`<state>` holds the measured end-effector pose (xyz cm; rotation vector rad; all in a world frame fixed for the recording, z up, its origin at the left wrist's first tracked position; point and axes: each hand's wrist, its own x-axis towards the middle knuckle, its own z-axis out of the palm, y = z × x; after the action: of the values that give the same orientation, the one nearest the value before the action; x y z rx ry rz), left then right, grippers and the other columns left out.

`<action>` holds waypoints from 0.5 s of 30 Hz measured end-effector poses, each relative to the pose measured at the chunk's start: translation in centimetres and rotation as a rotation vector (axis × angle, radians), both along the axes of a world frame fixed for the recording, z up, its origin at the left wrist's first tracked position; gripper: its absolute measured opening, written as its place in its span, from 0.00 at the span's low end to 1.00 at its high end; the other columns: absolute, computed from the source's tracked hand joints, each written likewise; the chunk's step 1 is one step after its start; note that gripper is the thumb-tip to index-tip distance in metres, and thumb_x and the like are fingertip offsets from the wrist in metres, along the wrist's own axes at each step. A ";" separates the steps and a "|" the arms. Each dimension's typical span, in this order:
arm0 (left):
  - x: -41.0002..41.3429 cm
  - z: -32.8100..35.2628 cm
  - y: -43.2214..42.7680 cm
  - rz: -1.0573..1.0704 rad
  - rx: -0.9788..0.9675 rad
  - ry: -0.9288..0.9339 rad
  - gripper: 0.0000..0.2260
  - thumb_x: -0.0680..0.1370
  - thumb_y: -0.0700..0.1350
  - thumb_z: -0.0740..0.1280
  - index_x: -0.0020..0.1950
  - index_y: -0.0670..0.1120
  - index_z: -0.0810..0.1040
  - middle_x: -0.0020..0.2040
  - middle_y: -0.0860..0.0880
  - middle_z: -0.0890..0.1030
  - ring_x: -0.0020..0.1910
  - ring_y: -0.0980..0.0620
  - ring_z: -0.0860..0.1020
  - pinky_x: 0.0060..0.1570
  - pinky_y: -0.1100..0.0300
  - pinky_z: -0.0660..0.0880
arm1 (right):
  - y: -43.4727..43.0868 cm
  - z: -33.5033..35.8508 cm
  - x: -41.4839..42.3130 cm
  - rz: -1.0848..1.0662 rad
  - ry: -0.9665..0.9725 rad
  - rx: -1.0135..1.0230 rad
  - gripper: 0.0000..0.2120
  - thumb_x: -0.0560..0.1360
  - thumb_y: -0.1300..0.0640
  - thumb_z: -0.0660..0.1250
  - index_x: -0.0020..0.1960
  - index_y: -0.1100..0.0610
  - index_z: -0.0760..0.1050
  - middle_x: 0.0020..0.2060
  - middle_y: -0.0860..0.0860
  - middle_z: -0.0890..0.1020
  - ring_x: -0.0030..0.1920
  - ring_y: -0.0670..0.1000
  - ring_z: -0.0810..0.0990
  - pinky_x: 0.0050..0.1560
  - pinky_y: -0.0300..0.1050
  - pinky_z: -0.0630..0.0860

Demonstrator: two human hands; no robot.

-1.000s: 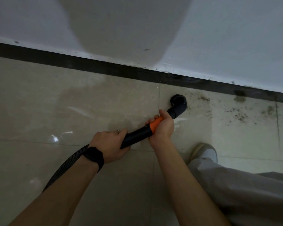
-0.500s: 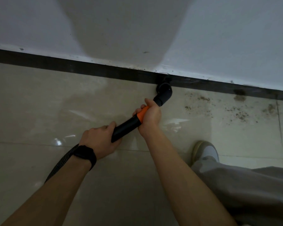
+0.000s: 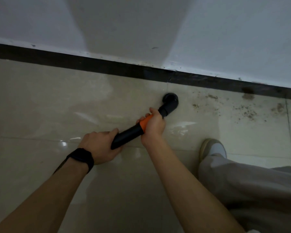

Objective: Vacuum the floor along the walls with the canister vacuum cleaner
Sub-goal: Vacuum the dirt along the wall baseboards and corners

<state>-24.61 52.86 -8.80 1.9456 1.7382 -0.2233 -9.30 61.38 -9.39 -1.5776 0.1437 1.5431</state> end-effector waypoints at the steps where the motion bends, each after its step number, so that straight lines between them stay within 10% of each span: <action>1: 0.7 0.1 0.0 -0.057 -0.017 0.002 0.17 0.77 0.65 0.59 0.57 0.55 0.66 0.50 0.53 0.81 0.45 0.46 0.81 0.39 0.57 0.69 | -0.8 -0.2 1.1 -0.051 -0.011 -0.011 0.05 0.78 0.64 0.67 0.50 0.60 0.70 0.28 0.52 0.71 0.22 0.50 0.70 0.25 0.42 0.72; 15: 7.9 -0.9 -0.2 -0.231 -0.007 -0.010 0.19 0.79 0.64 0.57 0.62 0.53 0.66 0.53 0.52 0.80 0.46 0.46 0.80 0.40 0.56 0.70 | -3.1 0.2 9.1 -0.214 0.024 -0.041 0.08 0.78 0.62 0.65 0.42 0.57 0.68 0.27 0.50 0.70 0.22 0.50 0.70 0.24 0.40 0.70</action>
<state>-16.76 52.67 -9.70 2.1377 1.5029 -0.2997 -0.16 58.33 -9.18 -1.5226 0.3481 1.4000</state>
